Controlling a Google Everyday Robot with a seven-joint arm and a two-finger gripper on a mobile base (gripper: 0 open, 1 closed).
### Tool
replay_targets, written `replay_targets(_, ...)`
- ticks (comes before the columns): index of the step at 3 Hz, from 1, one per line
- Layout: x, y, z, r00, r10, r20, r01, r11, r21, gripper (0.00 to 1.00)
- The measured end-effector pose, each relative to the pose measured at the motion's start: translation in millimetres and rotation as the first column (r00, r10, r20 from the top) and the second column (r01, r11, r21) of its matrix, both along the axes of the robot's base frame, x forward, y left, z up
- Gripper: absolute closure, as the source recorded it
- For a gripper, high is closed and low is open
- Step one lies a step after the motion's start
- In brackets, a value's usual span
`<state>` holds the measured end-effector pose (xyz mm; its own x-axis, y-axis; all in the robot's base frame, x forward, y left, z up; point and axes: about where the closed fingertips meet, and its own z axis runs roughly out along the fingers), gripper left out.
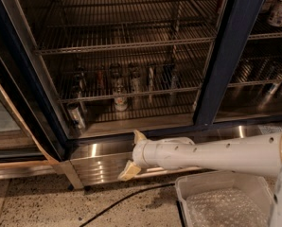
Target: Pick coke can from bottom shelf of fridge
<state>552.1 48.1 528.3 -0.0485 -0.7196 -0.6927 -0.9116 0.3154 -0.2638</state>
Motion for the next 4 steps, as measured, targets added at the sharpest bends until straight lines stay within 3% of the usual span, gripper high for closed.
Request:
replay_targets(1,25,17,-4,0.9955,-0.052,0.079,0.044,0.994,0.098,0.00)
replay_targets(2,48,33,-1,0.9859,-0.077,0.148,0.050,0.982,0.182,0.00)
replay_targets(3,72,56,4,0.9794,-0.077,0.187,0.027,0.965,0.260,0.00)
replay_targets(4,75,59,6,0.9774,-0.073,0.199,0.019,0.965,0.262,0.00)
